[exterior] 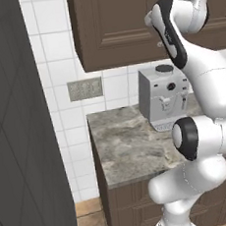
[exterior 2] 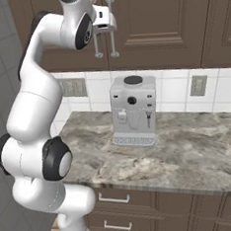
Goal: Move the bowls from the cabinet to the plates on the dining table.
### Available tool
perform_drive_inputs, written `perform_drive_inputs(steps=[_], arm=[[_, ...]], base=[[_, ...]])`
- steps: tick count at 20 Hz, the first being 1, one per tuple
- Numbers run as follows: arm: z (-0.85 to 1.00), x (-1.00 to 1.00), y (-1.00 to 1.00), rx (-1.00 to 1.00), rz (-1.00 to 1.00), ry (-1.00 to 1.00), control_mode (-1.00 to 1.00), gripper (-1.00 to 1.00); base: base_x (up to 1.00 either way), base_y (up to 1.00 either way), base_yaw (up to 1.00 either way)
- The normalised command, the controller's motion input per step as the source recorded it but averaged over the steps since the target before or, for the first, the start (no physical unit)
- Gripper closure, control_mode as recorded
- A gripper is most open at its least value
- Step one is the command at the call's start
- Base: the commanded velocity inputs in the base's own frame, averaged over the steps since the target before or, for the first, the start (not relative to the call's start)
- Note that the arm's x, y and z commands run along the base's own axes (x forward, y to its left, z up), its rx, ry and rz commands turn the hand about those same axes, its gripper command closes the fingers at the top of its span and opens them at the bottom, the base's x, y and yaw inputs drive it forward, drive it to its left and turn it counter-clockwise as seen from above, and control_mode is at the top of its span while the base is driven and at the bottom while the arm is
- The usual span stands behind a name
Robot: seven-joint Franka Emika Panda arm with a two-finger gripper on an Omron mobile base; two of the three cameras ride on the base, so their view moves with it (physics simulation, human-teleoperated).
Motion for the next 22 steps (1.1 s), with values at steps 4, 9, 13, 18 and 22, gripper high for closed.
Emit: perform_drive_inputs(steps=[4,9,13,18,22], arm=[[-0.05,0.0,0.01,0.0,0.04,0.03,-1.0,1.0],[0.0,-0.12,0.19,0.0,0.03,0.0,-1.0,1.0],[0.1,-0.22,0.32,-0.01,0.0,-0.01,-1.0,1.0],[0.18,-0.19,0.38,-0.02,0.0,-0.06,-1.0,1.0],[0.25,-0.29,0.45,-0.04,0.0,-0.11,-1.0,1.0]], base=[[0.0,0.0,0.0],[0.0,0.0,0.0],[0.0,0.0,0.0],[0.0,0.0,0.0],[0.0,0.0,0.0]])
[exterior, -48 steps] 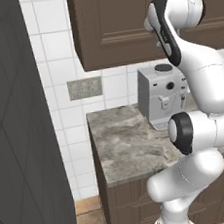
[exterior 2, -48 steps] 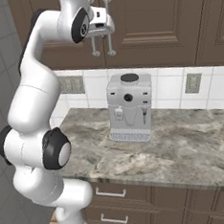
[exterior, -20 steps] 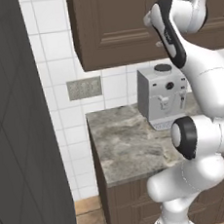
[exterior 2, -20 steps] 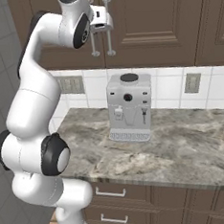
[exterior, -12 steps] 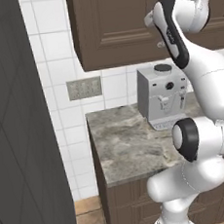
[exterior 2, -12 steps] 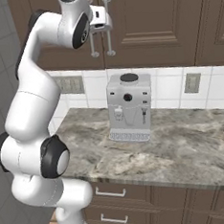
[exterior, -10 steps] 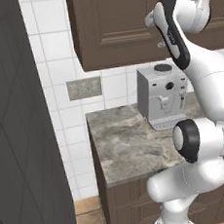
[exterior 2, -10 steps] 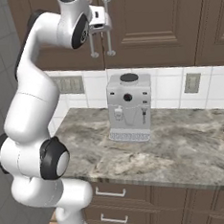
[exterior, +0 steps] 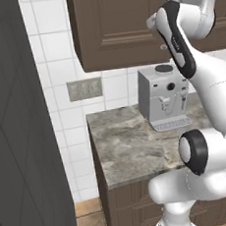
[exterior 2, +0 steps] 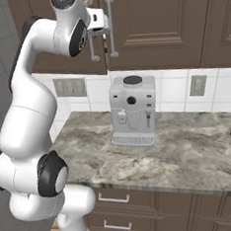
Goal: Move the bowls from the cabinet to the plates on the dining table.
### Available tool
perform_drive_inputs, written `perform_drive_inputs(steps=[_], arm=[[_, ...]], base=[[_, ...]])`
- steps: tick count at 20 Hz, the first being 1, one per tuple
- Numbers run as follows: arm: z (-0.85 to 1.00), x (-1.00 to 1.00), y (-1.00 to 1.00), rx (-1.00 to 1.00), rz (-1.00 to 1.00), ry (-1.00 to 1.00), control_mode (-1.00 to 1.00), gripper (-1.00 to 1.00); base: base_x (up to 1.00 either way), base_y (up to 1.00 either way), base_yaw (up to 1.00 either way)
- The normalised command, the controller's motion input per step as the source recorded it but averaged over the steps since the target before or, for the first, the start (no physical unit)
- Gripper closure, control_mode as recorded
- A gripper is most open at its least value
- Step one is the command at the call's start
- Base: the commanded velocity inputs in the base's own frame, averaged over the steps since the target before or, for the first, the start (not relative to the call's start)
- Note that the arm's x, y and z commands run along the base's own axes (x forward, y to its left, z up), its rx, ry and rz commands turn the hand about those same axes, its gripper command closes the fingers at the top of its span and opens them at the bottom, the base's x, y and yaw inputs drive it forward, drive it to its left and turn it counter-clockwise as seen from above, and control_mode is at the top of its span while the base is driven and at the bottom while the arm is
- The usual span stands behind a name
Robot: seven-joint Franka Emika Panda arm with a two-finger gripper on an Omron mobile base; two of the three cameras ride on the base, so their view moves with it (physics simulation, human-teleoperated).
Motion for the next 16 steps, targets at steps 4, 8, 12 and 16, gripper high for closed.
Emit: perform_drive_inputs(steps=[4,8,12,16], arm=[[0.33,-0.35,0.51,-0.05,0.0,-0.13,-1.0,1.0],[0.38,-0.33,0.58,-0.06,0.0,-0.11,-1.0,1.0],[0.39,-0.27,0.64,-0.05,0.0,-0.1,-1.0,1.0],[0.42,-0.23,0.7,-0.05,0.0,-0.1,-1.0,1.0]], base=[[0.0,0.0,0.0],[0.0,0.0,0.0],[0.0,0.0,0.0],[0.0,0.0,0.0]])
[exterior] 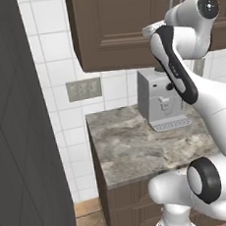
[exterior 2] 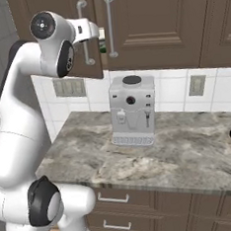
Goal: Move the bowls from the cabinet to the plates on the dining table.
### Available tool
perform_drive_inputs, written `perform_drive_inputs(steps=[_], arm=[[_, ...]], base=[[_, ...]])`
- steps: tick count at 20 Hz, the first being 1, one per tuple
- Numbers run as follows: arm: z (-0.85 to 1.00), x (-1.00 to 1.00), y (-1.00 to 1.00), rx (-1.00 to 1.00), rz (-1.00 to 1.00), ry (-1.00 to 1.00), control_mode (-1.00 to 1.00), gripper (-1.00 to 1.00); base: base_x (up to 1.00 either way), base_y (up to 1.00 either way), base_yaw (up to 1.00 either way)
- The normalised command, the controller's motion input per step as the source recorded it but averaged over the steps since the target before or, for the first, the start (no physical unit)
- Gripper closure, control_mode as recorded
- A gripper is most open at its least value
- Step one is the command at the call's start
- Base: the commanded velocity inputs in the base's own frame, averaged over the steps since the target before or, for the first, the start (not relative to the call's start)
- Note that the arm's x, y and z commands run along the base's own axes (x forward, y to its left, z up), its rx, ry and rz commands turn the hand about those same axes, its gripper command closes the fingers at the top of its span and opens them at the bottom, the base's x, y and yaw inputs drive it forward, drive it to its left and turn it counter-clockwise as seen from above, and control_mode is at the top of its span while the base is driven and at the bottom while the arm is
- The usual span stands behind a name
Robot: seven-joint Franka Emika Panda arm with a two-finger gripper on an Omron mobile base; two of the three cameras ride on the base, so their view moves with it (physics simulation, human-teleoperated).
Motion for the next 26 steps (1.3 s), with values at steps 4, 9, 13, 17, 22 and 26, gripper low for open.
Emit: perform_drive_inputs(steps=[4,9,13,17,22,26], arm=[[0.48,-0.21,0.71,-0.03,0.0,-0.09,-1.0,1.0],[0.56,-0.18,0.72,-0.01,0.0,-0.05,-1.0,1.0],[0.62,-0.15,0.72,0.0,0.0,0.0,-1.0,1.0],[0.62,-0.18,0.7,0.0,0.0,0.0,-1.0,1.0],[0.47,-0.31,0.55,-0.05,-0.04,0.01,-1.0,1.0],[0.4,-0.47,0.26,-0.06,-0.05,-0.01,-1.0,1.0]], base=[[0.0,0.0,0.0],[0.0,0.0,0.0],[0.0,0.0,0.0],[0.0,0.0,0.0],[0.0,0.0,0.0],[0.0,0.0,0.0]])
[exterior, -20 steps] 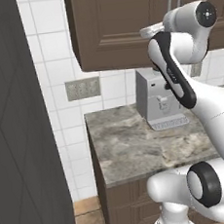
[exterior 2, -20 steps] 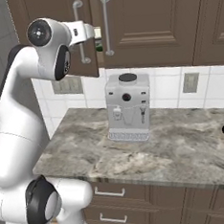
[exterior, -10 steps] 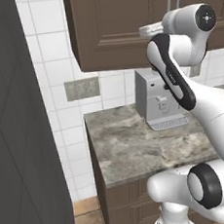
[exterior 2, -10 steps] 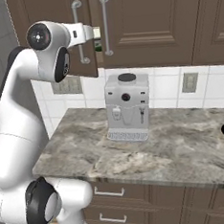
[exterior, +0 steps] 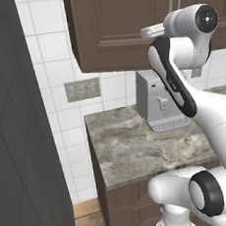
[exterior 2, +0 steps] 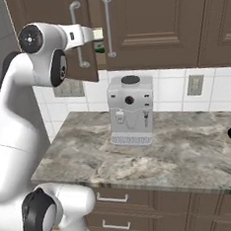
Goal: Move the bowls from the cabinet to the plates on the dining table.
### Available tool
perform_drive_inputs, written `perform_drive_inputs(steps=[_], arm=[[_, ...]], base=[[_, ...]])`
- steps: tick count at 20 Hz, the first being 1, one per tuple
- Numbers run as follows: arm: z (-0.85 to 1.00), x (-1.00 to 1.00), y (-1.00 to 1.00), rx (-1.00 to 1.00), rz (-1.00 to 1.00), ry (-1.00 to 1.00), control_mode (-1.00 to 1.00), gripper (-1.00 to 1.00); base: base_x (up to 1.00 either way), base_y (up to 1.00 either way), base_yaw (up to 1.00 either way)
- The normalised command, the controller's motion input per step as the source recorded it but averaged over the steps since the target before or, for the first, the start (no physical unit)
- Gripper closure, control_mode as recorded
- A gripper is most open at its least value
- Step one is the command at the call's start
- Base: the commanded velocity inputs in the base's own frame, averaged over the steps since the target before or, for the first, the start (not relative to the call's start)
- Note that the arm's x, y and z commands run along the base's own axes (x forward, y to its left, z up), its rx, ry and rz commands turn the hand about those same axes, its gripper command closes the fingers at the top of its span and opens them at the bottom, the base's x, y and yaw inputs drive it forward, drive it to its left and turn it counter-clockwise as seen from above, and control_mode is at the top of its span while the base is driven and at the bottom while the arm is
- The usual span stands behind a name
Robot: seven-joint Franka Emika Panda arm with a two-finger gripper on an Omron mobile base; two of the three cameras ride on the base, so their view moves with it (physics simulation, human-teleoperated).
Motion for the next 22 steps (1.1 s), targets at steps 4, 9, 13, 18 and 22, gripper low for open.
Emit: perform_drive_inputs(steps=[4,9,13,18,22], arm=[[0.32,-0.51,0.25,-0.06,-0.02,-0.01,-1.0,1.0],[0.24,-0.61,0.4,-0.07,-0.01,-0.03,-1.0,1.0],[0.22,-0.62,0.44,-0.07,-0.01,-0.05,-1.0,1.0],[0.19,-0.61,0.47,-0.08,-0.01,-0.05,-1.0,1.0],[0.18,-0.59,0.47,-0.08,0.0,-0.05,-1.0,1.0]], base=[[0.0,0.0,0.0],[0.0,0.0,0.0],[0.0,0.0,0.0],[0.0,0.0,0.0],[0.0,0.0,0.0]])
